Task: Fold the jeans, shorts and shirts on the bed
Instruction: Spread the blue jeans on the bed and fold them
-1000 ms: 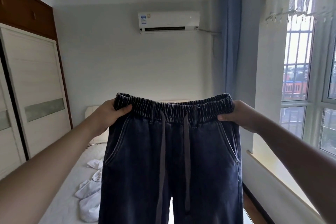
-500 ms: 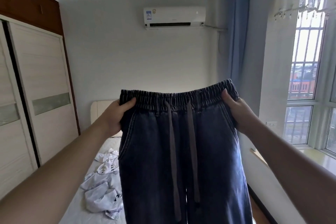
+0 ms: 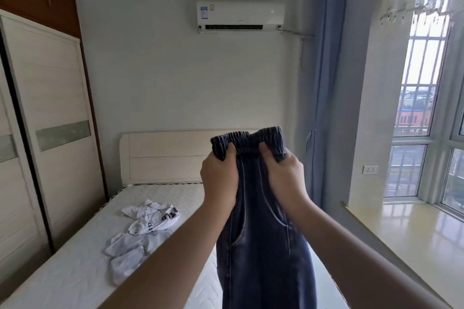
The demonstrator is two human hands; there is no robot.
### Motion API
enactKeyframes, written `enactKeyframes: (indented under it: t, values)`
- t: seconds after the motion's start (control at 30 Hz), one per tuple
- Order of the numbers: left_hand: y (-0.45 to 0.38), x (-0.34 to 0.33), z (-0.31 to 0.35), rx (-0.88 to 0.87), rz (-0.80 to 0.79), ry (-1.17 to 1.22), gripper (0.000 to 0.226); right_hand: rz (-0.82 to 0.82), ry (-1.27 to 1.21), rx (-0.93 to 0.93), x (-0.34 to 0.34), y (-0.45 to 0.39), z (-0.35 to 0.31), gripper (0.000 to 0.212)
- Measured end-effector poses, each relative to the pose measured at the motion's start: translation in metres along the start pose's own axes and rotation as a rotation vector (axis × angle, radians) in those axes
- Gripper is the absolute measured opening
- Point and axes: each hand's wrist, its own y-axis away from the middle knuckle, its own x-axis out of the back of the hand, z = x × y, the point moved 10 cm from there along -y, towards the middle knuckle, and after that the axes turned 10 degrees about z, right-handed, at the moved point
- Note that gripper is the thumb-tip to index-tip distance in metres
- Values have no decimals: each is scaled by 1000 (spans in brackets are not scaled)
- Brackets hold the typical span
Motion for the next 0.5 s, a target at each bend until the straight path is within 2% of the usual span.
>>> enactKeyframes:
  t: [0.17,0.23,0.3,0.4,0.5]
  values:
    - [6,1,4,-168,18,-130,32,-105,116,175,-8,26,-12,30]
    - [8,0,6,-221,15,-174,33,-114,145,230,-11,30,-14,37]
    - [8,0,7,-252,7,-198,33,-114,114,219,-11,30,-10,46]
    - [4,-1,7,-274,-4,-214,33,-232,-11,203,-22,36,-6,65]
    - [-2,0,5,-252,-9,-213,35,-383,-175,88,-43,44,4,61]
